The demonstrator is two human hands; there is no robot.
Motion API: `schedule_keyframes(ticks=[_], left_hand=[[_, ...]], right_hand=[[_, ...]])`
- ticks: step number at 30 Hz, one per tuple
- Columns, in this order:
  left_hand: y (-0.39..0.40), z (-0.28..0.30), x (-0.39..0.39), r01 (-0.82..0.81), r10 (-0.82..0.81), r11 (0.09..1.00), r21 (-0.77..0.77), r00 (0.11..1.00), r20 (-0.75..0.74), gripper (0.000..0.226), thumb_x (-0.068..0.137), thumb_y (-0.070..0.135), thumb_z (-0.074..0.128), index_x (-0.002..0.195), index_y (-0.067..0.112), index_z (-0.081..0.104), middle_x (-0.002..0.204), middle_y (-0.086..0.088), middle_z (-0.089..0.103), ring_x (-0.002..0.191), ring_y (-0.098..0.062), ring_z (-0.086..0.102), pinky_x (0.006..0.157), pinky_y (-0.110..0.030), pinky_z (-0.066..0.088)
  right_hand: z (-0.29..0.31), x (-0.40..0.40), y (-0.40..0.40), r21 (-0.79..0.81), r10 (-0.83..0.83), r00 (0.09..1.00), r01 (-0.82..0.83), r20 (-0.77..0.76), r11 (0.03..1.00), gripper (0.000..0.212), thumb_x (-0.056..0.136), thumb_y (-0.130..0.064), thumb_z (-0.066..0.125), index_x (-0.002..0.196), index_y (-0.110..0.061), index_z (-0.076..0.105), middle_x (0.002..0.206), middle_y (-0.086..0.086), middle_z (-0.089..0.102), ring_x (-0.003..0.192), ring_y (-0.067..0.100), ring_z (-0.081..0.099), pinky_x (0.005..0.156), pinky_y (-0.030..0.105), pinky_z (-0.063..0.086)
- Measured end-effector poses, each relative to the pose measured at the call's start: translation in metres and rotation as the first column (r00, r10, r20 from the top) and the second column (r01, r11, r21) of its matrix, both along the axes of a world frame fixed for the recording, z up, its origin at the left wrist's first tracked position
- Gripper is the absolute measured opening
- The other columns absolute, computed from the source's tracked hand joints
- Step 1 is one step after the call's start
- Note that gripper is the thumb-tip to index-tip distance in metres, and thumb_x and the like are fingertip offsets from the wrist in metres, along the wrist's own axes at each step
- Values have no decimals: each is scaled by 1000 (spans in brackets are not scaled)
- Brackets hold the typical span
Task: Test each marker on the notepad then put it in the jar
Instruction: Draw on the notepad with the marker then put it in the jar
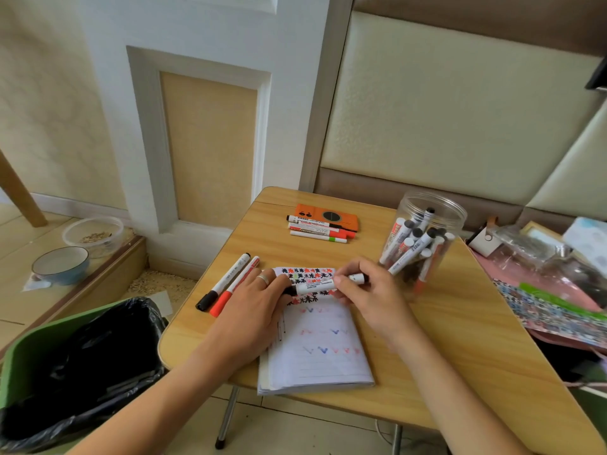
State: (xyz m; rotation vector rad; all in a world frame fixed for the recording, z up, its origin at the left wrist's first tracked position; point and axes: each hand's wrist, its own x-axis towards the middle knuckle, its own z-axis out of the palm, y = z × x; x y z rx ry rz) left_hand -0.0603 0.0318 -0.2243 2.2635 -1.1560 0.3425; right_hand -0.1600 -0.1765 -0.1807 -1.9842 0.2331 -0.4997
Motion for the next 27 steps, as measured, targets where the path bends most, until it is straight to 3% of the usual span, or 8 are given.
schedule_keyframes(ticks=[3, 5, 7, 10, 13, 17, 21, 27], left_hand=[[-1, 1, -2, 0, -1, 1000, 14, 1000, 23, 28, 105, 38, 30, 104, 25, 55, 96, 9, 50, 89, -14, 45, 74, -31, 40], [-1, 3, -3, 10, -11, 1000, 20, 999, 48, 31, 104, 39, 27, 102, 24, 55, 94, 9, 50, 87, -15, 44, 74, -32, 40], [-1, 4, -3, 34, -36, 999, 23, 997, 66, 29, 104, 38, 29, 99, 24, 53, 92, 9, 49, 85, -14, 42, 73, -33, 39], [-1, 3, -3, 76, -78, 997, 31, 993, 91, 19, 105, 30, 38, 97, 22, 54, 88, 9, 47, 82, -14, 40, 72, -35, 39], [-1, 3, -2, 94, -98, 994, 47, 991, 88, 21, 104, 30, 36, 100, 22, 55, 89, 10, 49, 82, -14, 41, 73, -35, 40], [-1, 3, 0, 99, -102, 994, 35, 990, 95, 14, 100, 22, 41, 92, 22, 53, 84, 9, 48, 79, -13, 38, 68, -36, 40], [-1, 4, 0, 90, -92, 996, 26, 992, 90, 14, 100, 19, 43, 89, 21, 53, 82, 10, 48, 77, -12, 37, 67, -32, 36], [1, 3, 0, 67, -70, 997, 31, 993, 96, 10, 98, 15, 51, 95, 23, 55, 88, 9, 51, 82, -11, 39, 70, -31, 40]], right_hand=[[6, -7, -3, -471, -1, 1000, -10, -23, 882, 9, 97, -23, 68, 88, -27, 68, 87, -17, 69, 90, 0, 63, 77, 11, 44], [10, -9, 4, -651, 17, 999, -32, -30, 758, 9, 99, -34, 61, 98, -28, 69, 96, -18, 65, 96, -1, 58, 85, 20, 43], [9, -7, 13, -772, 38, 997, -71, -60, 631, 26, 98, -48, 52, 109, -30, 67, 104, -14, 65, 103, 8, 57, 92, 32, 44], [1, -3, 30, -826, 100, 992, -119, -76, 551, 27, 96, -45, 56, 112, -25, 66, 102, -7, 67, 98, 18, 61, 87, 39, 48], [-6, 0, 39, -867, 102, 995, -55, -4, 495, 18, 97, -36, 60, 109, -24, 67, 93, -3, 67, 88, 23, 64, 73, 37, 52], [-1, -2, 40, -843, 86, 993, -113, -80, 526, 24, 104, -45, 47, 118, -30, 61, 100, -3, 67, 93, 27, 64, 70, 38, 46], [3, -3, 43, -855, 79, 986, -169, -150, 491, 26, 107, -48, 40, 119, -30, 54, 103, -2, 69, 92, 31, 64, 67, 38, 39], [7, -5, 38, -846, 56, 975, -215, -216, 488, 31, 106, -57, 36, 106, -30, 52, 84, 2, 68, 78, 32, 62, 62, 38, 40]])
